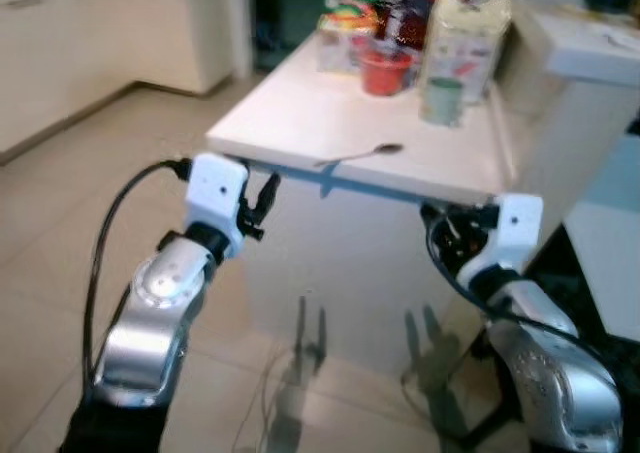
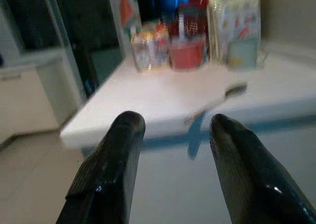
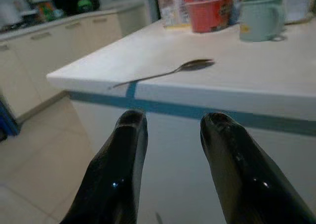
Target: Setting the table
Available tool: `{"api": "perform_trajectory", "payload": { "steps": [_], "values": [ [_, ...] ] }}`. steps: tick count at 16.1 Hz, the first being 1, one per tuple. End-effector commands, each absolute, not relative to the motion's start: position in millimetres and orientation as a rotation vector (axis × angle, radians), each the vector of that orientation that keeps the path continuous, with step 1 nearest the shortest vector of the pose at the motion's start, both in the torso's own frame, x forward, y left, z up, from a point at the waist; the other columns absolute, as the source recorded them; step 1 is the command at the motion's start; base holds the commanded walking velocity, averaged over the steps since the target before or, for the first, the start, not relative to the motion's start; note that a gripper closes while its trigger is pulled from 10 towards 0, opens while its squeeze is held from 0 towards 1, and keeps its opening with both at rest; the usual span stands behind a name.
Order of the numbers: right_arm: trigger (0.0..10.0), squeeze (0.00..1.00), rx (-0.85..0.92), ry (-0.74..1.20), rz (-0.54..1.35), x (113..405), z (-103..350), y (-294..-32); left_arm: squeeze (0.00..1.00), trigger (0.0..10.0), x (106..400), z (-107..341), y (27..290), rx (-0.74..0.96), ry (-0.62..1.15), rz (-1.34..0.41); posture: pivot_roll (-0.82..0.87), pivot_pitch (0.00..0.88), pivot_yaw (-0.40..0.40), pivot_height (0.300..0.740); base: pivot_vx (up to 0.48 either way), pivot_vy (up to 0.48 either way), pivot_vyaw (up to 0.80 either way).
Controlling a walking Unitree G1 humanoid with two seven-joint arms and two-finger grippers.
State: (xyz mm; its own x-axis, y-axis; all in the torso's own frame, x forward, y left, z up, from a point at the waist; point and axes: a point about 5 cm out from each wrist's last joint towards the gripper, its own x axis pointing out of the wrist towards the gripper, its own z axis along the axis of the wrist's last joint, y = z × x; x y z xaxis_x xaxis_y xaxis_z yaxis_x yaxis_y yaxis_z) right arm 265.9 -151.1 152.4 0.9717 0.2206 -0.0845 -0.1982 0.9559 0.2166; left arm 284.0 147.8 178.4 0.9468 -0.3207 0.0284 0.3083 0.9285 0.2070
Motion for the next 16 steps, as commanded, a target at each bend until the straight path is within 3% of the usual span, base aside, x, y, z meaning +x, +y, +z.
{"api": "perform_trajectory", "payload": {
  "steps": [1,16],
  "values": [
    [10.0,0.0,0.215,0.113,0.206,269.3,152.6,-150.4,0.0,10.0,290.0,180.0,149.2,0.21,-0.058,-0.322,0.03,0.0,-0.031,0.74,0.0,0.405,-0.77],
    [10.0,0.0,0.221,0.107,0.158,284.1,148.2,-156.5,0.0,10.0,295.8,174.3,154.1,0.188,-0.048,-0.285,0.06,0.0,-0.02,0.74,0.0,0.401,-0.77]
  ]
}}
